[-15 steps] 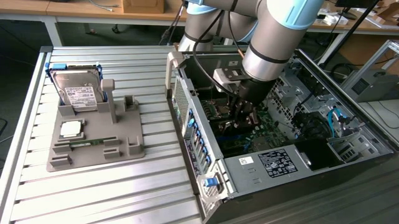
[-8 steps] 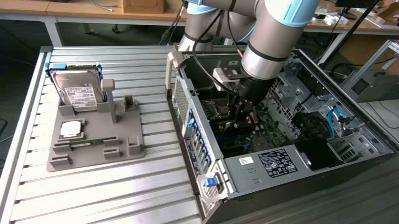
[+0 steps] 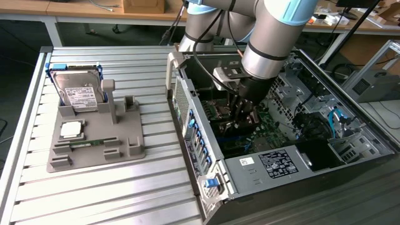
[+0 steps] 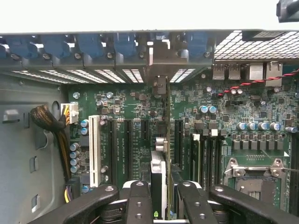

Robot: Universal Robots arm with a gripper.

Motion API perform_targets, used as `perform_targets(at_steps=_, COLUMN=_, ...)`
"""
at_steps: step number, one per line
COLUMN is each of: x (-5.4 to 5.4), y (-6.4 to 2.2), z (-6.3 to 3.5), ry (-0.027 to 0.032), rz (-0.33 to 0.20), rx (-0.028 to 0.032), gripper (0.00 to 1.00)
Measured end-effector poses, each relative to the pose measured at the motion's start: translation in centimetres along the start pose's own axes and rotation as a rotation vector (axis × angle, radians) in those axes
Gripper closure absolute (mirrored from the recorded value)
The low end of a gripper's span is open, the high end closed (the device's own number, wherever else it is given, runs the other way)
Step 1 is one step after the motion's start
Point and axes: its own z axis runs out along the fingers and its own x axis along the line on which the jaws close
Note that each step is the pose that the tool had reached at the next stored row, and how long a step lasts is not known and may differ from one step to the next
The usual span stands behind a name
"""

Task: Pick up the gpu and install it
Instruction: 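Insert the gpu into the slot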

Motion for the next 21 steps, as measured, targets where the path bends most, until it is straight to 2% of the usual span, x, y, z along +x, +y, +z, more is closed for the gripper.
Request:
perform_targets(at_steps=2, x=0.01, y=0.0, z=-0.01, ry=0.0025, rz=0.0, rx=-0.0001, gripper=0.73)
perform_targets(at_steps=21, x=-0.18, y=0.35, z=0.14, ry=0.0021, rz=0.0, rx=0.0001, gripper=0.73)
